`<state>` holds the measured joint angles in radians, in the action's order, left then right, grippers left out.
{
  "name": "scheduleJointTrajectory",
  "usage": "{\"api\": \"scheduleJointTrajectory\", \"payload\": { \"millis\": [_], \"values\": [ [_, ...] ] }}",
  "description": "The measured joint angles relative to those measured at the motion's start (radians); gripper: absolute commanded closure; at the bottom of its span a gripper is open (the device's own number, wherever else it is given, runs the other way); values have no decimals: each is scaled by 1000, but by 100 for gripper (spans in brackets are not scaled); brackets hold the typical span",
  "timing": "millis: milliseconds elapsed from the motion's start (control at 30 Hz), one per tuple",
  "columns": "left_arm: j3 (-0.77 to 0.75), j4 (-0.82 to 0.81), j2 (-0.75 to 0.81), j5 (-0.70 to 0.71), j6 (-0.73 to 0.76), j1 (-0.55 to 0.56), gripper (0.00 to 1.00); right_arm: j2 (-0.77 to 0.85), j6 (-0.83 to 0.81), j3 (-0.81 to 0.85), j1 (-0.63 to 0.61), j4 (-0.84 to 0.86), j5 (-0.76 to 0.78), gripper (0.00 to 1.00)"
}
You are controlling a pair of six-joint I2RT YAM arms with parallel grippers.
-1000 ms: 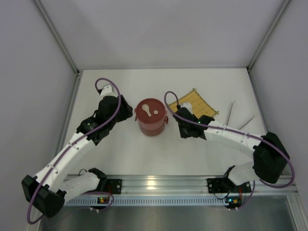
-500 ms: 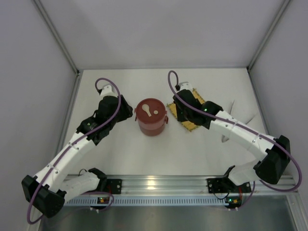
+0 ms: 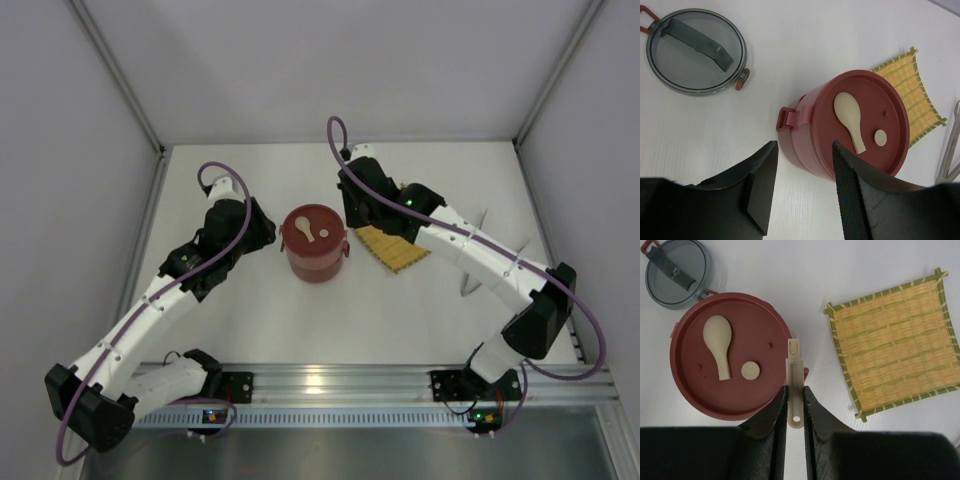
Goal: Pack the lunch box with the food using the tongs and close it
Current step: Pick up the utensils from the center of the board, then place the utensils in the packing box.
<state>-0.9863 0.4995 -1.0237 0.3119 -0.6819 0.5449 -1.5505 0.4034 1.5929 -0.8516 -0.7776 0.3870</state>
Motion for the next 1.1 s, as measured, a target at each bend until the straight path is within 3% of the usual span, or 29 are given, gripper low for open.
{"api": "scheduleJointTrajectory", "payload": {
  "millis": [467, 1100],
  "values": [
    [0, 1, 0, 5, 1, 0, 47, -212, -10, 125, -15, 8, -82, 91],
    [0, 1, 0, 19, 1, 0, 46, -306, -9, 192, -50, 18, -135, 83]
  ]
}}
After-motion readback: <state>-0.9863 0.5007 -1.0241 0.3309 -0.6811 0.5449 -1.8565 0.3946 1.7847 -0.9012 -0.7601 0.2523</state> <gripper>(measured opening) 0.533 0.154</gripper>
